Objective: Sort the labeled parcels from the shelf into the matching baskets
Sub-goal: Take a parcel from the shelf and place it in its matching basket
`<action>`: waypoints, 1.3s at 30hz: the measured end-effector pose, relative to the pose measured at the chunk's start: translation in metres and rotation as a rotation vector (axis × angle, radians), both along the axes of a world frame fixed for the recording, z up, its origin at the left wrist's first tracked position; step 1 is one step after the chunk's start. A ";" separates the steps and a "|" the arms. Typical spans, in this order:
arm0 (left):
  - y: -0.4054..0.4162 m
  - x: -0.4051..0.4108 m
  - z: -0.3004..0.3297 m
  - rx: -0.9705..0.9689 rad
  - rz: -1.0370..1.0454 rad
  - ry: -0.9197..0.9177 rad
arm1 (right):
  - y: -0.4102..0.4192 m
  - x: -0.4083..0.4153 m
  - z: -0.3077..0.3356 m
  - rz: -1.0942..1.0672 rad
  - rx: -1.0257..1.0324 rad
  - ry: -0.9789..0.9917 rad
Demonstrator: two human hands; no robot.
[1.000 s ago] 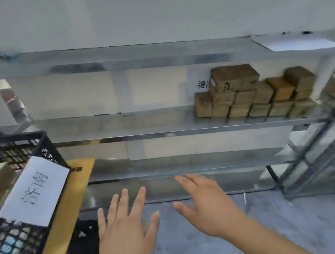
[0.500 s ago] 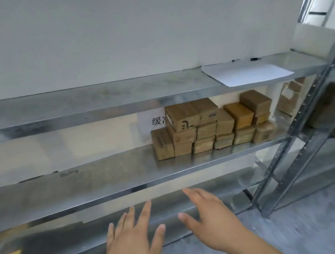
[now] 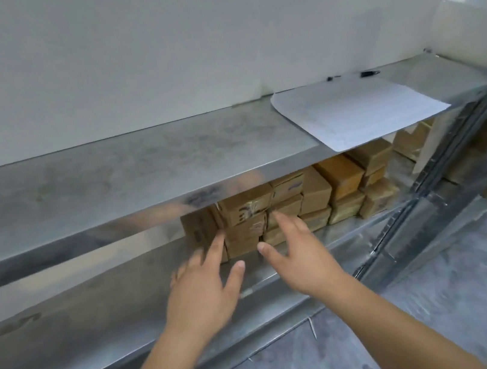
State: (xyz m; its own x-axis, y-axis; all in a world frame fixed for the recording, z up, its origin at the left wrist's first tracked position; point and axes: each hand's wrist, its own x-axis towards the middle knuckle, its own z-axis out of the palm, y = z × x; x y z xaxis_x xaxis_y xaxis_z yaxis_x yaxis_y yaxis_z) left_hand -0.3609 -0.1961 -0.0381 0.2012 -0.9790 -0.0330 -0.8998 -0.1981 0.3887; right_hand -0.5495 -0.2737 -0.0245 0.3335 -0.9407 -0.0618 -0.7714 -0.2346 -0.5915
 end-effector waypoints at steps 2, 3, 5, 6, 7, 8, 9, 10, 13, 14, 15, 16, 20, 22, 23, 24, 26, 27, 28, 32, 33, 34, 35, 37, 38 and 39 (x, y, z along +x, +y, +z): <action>-0.034 -0.005 0.002 -0.033 0.020 -0.034 | -0.036 0.008 0.000 0.031 -0.055 0.029; -0.050 -0.007 0.002 -0.041 0.037 -0.062 | -0.050 0.012 -0.002 0.052 -0.070 0.061; -0.075 -0.013 0.006 -0.057 0.096 -0.101 | -0.071 0.018 -0.008 0.087 -0.108 0.144; -0.087 -0.016 0.007 -0.062 0.136 -0.116 | -0.078 0.019 -0.011 0.096 -0.145 0.183; -0.097 -0.019 0.008 -0.050 0.177 -0.127 | -0.083 0.019 -0.015 0.095 -0.185 0.201; -0.105 -0.023 0.009 -0.020 0.202 -0.137 | -0.087 0.018 -0.019 0.091 -0.225 0.195; -0.112 -0.027 0.009 0.021 0.214 -0.140 | -0.091 0.016 -0.023 0.087 -0.270 0.171; -0.118 -0.031 0.009 0.056 0.229 -0.125 | -0.095 0.015 -0.024 0.082 -0.313 0.142; -0.132 -0.040 0.010 0.112 0.288 -0.026 | -0.105 0.014 -0.026 0.082 -0.387 0.082; -0.135 -0.044 0.009 0.105 0.305 -0.003 | -0.107 0.014 -0.026 0.091 -0.393 0.058; -0.136 -0.048 0.007 0.070 0.308 0.014 | -0.107 0.013 -0.026 0.097 -0.389 0.026; -0.135 -0.051 0.005 0.001 0.303 0.013 | -0.107 0.011 -0.025 0.102 -0.370 -0.013; -0.114 -0.059 0.008 -0.260 0.474 0.157 | -0.102 0.003 -0.019 0.120 -0.299 -0.283; -0.095 -0.064 0.015 -0.368 0.522 0.140 | -0.092 0.002 -0.015 0.128 -0.309 -0.392; -0.084 -0.066 0.019 -0.405 0.553 0.141 | -0.086 0.003 -0.012 0.129 -0.307 -0.419; -0.072 -0.067 0.022 -0.421 0.586 0.158 | -0.078 0.004 -0.009 0.135 -0.275 -0.427; -0.047 -0.069 0.027 -0.386 0.644 0.210 | -0.062 0.008 -0.002 0.200 -0.113 -0.374; -0.034 -0.068 0.029 -0.355 0.657 0.213 | -0.054 0.011 0.000 0.253 -0.032 -0.329; -0.020 -0.067 0.030 -0.320 0.656 0.195 | -0.045 0.016 0.003 0.311 0.014 -0.285; 0.046 -0.060 0.034 -0.221 0.697 0.191 | 0.005 0.045 0.016 0.479 0.043 -0.155; 0.065 -0.057 0.034 -0.206 0.724 0.196 | 0.020 0.053 0.018 0.505 0.056 -0.116; 0.087 -0.053 0.032 -0.202 0.760 0.197 | 0.037 0.061 0.019 0.539 0.063 -0.074; 0.109 -0.049 0.030 -0.200 0.807 0.199 | 0.053 0.069 0.019 0.581 0.077 -0.035; 0.156 -0.040 0.025 -0.202 0.919 0.204 | 0.090 0.086 0.017 0.688 0.123 0.040; 0.181 -0.035 0.022 -0.191 0.972 0.215 | 0.111 0.095 0.014 0.749 0.128 0.089; 0.206 -0.031 0.019 -0.177 1.022 0.225 | 0.132 0.104 0.010 0.805 0.122 0.136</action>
